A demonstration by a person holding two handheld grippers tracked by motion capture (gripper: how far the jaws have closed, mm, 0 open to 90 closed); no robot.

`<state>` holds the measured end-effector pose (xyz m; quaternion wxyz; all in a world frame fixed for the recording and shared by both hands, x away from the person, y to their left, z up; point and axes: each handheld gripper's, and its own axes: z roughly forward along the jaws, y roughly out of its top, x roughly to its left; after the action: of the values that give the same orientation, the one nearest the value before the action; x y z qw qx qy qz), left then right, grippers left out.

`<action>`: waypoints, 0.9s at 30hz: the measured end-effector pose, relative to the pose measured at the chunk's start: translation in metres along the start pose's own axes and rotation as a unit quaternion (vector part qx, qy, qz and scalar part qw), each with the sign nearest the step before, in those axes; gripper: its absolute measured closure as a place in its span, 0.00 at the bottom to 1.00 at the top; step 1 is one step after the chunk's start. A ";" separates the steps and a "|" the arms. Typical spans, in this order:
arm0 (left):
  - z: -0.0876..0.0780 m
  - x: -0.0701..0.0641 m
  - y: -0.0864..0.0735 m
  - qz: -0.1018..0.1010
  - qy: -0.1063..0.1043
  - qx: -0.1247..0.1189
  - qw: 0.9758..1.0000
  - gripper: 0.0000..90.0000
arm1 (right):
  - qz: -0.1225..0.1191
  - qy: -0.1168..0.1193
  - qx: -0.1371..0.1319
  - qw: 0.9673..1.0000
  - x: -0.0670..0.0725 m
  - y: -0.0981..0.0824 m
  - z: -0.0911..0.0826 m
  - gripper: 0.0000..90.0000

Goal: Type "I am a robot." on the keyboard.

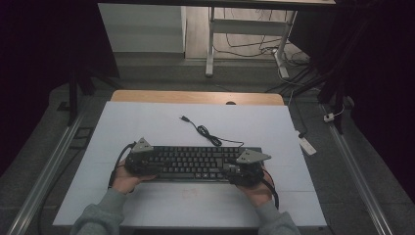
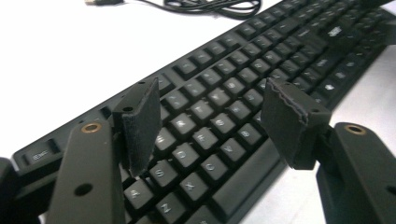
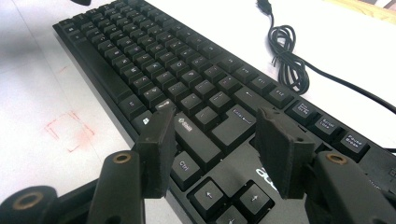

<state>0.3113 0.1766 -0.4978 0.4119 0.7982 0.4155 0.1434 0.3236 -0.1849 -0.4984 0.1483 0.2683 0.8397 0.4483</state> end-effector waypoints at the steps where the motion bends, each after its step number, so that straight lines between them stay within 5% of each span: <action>1: 0.001 0.001 0.000 -0.001 0.004 0.001 1.000 0.43 | 0.000 0.000 0.000 1.000 0.000 0.000 0.000 0.53; 13: 0.014 0.006 0.001 -0.004 0.021 0.007 1.000 0.55 | 0.001 -0.001 0.000 1.000 0.000 0.000 0.001 0.53; 24: 0.028 0.008 0.004 0.009 0.003 0.029 1.000 0.96 | 0.000 -0.001 0.002 1.000 0.000 -0.001 0.001 0.53; 27: 0.030 0.008 0.004 0.013 0.001 0.037 0.999 0.99 | -0.001 -0.002 0.005 1.000 0.000 -0.001 0.001 0.53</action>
<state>0.3355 0.1660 -0.5141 0.3795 0.8181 0.4107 0.1341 0.3237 -0.1844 -0.4996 0.1496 0.2692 0.8416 0.4436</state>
